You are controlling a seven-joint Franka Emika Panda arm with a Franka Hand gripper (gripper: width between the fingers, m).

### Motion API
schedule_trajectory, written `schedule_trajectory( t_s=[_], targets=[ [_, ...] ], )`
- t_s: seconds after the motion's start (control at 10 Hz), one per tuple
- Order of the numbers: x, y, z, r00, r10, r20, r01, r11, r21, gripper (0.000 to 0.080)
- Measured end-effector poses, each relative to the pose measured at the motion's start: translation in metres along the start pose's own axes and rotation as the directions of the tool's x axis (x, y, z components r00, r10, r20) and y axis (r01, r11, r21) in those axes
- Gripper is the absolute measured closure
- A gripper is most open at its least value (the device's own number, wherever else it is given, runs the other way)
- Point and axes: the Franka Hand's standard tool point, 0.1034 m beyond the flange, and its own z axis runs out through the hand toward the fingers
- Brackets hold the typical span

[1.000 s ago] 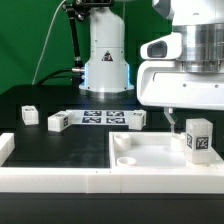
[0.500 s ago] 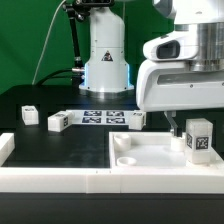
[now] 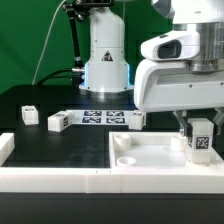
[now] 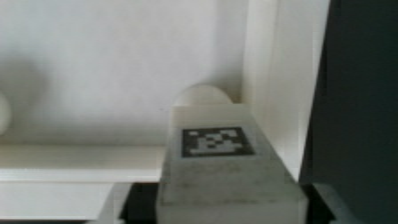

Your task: Assemble one leg

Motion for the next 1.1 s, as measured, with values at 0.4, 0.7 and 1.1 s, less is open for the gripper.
schedule_trajectory(
  t_s=[0.4,0.7,1.1],
  targets=[
    [-0.0014,0.0009,0.0014,0.962,0.272,0.002,-0.272,0.962,0.003,0.0506],
    [-0.0015,0.0013,0.0018,0.790,0.613,0.008,-0.613,0.790,0.008,0.0506],
    [-0.0018,0.0003,0.0028,0.433,0.901,0.022,-0.901,0.433,0.009,0.0506]
  ],
)
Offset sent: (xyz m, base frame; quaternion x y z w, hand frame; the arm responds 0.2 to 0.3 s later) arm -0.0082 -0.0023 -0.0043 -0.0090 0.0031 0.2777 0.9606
